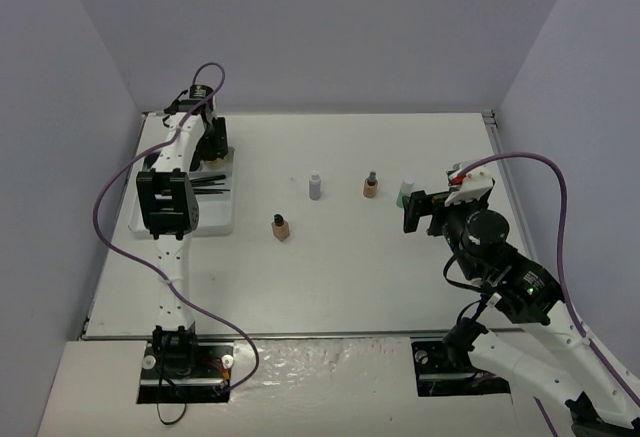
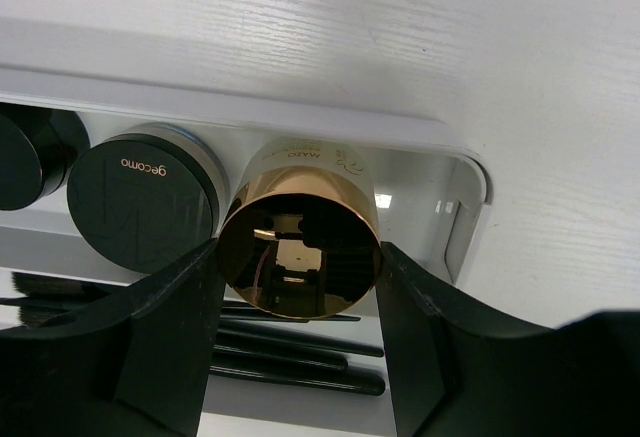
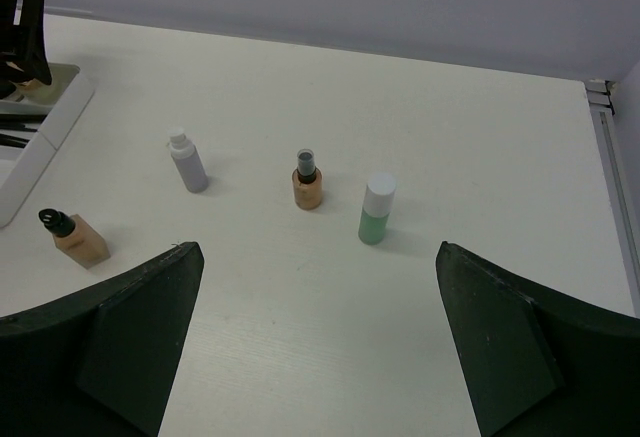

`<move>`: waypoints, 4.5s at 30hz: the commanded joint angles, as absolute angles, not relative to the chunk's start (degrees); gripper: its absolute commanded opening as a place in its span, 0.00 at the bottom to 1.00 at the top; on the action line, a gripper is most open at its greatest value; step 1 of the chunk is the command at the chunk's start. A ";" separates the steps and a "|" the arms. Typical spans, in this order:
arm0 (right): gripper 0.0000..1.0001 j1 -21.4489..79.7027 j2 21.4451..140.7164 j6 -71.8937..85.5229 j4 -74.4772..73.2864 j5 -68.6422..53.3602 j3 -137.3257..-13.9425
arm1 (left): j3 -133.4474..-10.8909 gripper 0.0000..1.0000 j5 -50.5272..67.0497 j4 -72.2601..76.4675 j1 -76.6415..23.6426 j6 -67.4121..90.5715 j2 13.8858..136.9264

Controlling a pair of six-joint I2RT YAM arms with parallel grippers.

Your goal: Organize the makeup

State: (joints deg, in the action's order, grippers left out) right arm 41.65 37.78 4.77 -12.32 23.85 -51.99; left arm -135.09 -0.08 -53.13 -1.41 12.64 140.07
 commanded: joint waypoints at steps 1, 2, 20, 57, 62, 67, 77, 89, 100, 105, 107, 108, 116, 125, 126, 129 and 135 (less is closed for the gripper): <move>1.00 41.60 38.64 5.45 -9.58 22.58 -52.18 | -132.26 0.58 -0.34 -49.15 -1.15 12.59 132.40; 1.00 41.57 38.63 5.40 -9.58 22.48 -52.25 | -130.65 0.62 0.09 -48.44 -1.35 12.62 130.76; 1.00 41.66 39.82 3.96 -9.58 20.04 -53.97 | -107.45 0.91 7.24 -49.98 -15.29 8.88 100.65; 1.00 41.66 39.36 4.33 -9.58 20.38 -51.66 | -88.54 0.65 3.43 -47.71 -33.22 9.87 105.49; 1.00 41.66 38.93 4.57 -9.58 20.30 -51.42 | -88.25 0.57 3.16 -46.94 -33.13 10.47 106.35; 1.00 41.63 38.52 4.48 -9.53 20.48 -51.33 | -88.07 0.56 3.05 -46.71 -32.57 10.86 106.71; 1.00 41.64 38.95 4.23 -9.56 20.13 -51.42 | -87.06 0.43 3.61 -46.59 -31.68 11.14 106.65; 1.00 41.57 38.76 3.95 -9.49 20.39 -51.94 | -88.24 0.05 4.48 -49.75 -30.05 12.57 100.63; 1.00 41.50 41.55 2.54 -8.70 16.82 -54.27 | -91.51 0.00 1.50 -57.89 -7.74 7.20 92.17; 1.00 41.48 43.29 1.24 -8.07 13.42 -54.98 | -90.64 0.00 2.31 -56.11 4.74 6.90 92.46; 1.00 41.48 43.83 0.86 -7.72 12.11 -54.82 | -90.45 0.00 2.94 -54.71 7.66 6.78 93.24; 1.00 41.48 44.04 0.68 -7.48 11.56 -54.65 | -90.38 0.00 3.35 -53.99 9.04 6.65 93.69; 1.00 41.49 45.62 0.62 -6.68 8.26 -54.05 | -92.02 0.00 -0.61 -51.77 14.06 2.81 100.55; 1.00 41.40 48.07 0.62 -7.03 5.80 -55.81 | -92.82 0.00 0.97 -46.67 16.44 0.16 105.91; 1.00 41.40 48.28 0.62 -7.07 5.80 -55.98 | -93.44 0.00 0.76 -46.67 16.48 -0.91 106.40; 1.00 41.30 48.94 0.85 -7.12 5.80 -56.26 | -94.88 0.00 -0.89 -46.50 16.52 -3.34 107.69; 1.00 41.06 50.23 2.00 -7.54 5.46 -57.18 | -95.88 0.00 -1.79 -46.18 17.02 -5.43 110.49</move>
State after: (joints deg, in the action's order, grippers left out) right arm 41.61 49.16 1.42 -10.89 6.17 -53.91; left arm -92.11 -0.04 -47.79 16.25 -2.37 110.76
